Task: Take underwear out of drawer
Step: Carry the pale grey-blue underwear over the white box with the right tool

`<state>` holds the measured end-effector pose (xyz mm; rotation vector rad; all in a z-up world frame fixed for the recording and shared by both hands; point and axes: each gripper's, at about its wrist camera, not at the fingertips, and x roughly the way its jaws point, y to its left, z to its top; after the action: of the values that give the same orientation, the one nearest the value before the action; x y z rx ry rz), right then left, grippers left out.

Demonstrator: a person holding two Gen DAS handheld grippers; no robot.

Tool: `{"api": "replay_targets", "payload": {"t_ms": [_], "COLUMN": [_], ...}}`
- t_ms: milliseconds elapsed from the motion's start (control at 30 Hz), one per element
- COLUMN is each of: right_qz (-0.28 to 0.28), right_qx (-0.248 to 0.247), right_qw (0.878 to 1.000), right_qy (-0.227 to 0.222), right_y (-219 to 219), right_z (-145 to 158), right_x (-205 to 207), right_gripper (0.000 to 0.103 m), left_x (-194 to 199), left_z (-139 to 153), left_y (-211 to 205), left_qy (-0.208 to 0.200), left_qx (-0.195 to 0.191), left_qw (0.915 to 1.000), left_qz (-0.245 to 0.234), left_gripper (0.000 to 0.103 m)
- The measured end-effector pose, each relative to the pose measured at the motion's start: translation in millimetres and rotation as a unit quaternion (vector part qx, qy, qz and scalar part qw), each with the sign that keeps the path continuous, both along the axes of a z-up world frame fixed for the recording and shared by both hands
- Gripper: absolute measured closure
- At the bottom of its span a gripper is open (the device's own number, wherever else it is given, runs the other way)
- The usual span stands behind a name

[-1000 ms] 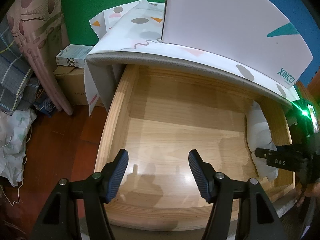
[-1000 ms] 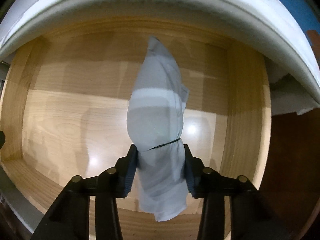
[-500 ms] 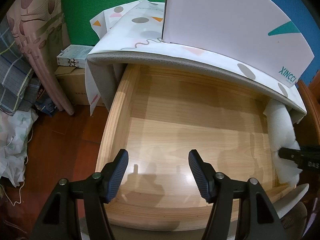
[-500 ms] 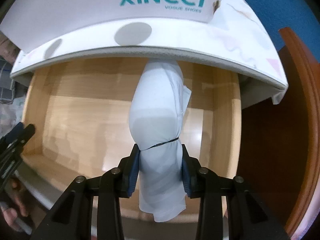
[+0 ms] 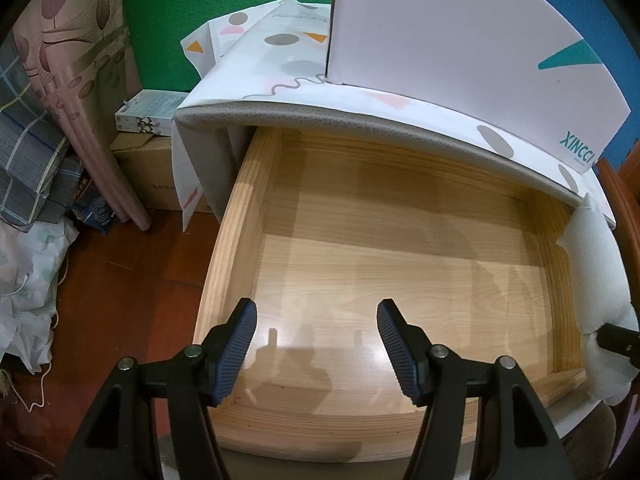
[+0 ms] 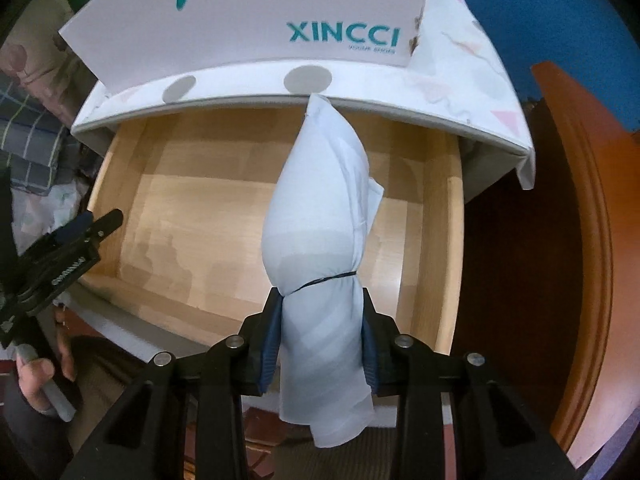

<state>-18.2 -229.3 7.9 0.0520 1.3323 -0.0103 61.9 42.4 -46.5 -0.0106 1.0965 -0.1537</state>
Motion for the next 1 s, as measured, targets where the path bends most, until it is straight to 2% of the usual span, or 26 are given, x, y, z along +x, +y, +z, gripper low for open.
{"api": "replay_targets", "payload": {"t_ms": [367,633,800,1000], "right_qz": [-0.02,-0.016,-0.012,-0.002], "right_qx": [0.031,0.047,0.048,0.038], "right_qw": [0.998,0.993,0.989,0.983], "right_qy": [-0.054,-0.104,-0.141,-0.18], "right_y": [-16.5,-9.4,-2.6,14.4], "right_z": [54.1,100.4,137.3,179.7], "right_x": [-16.6,-8.1,17.5,74.6], "right_gripper": [0.072,0.072,0.072,0.072], "left_x": [-0.8,-2.1,-2.3,-2.3], "left_z": [-0.1,1.7,2.9,4.1], "left_y": [-0.3,0.0,1.8,5.1], "left_qy": [0.0,-0.004,-0.008,-0.01], "left_qx": [0.002,0.005,0.001,-0.005], "left_qw": [1.0,1.0,1.0,0.9999], "left_qz": [0.001,0.001,0.001,0.002], "left_gripper": [0.039,0.039,0.039,0.039]}}
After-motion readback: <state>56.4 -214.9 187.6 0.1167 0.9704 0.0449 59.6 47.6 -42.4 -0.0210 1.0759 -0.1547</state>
